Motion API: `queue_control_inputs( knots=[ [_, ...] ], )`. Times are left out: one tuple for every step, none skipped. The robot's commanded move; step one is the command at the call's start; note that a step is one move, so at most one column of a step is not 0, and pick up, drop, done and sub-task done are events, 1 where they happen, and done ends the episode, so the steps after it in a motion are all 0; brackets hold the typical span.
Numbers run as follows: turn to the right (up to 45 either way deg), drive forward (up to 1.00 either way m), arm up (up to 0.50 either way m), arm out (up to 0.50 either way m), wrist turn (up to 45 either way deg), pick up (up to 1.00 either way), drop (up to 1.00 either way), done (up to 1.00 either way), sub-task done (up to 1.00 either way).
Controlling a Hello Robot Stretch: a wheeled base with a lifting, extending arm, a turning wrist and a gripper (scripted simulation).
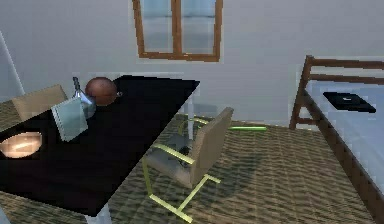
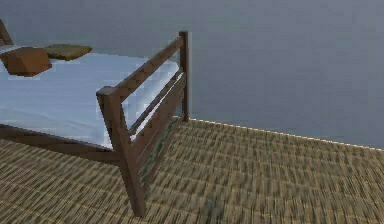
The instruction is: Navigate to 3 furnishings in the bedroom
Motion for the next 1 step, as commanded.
queue_control_inputs(
  knots=[
    [0.0,0.0,0.0,0.0,0.0,0.0,0.0,1.0,0.0]
  ],
)
